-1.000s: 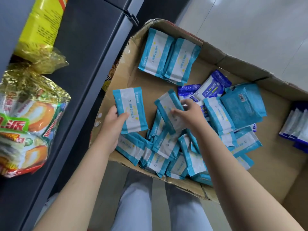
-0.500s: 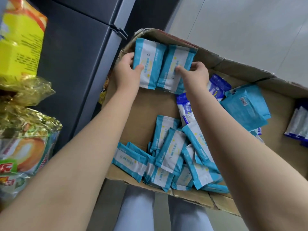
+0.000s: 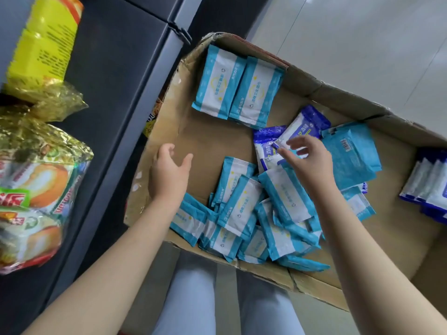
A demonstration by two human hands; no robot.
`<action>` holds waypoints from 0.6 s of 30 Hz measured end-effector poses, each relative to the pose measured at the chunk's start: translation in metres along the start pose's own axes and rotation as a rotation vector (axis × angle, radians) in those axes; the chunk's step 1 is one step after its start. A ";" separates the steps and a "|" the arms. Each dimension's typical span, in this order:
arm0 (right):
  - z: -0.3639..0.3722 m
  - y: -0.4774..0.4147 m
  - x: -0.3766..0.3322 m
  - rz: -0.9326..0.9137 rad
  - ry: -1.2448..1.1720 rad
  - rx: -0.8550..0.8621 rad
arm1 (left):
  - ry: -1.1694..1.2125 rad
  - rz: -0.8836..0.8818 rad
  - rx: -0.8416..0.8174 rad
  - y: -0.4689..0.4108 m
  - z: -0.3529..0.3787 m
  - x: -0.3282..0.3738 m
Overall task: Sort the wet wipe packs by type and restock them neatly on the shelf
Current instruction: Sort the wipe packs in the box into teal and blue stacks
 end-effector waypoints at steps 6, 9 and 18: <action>-0.002 0.059 0.048 0.021 0.235 -0.043 | -0.172 -0.452 -0.020 0.066 -0.002 -0.095; -0.001 0.062 0.047 -0.006 0.346 -0.119 | -0.144 -0.475 -0.028 0.076 0.013 -0.094; 0.010 0.068 0.035 -0.146 0.321 -0.216 | 0.170 -0.367 -0.020 0.076 0.037 -0.092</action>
Point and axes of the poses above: each hand's wrist, its own y-axis away from the middle knuckle, its own z-axis out of the palm, x = y × z, the point moved 5 cm from there along -y, towards the middle knuckle, and after that the axes turned 12 degrees about y, right-handed, at the moved point
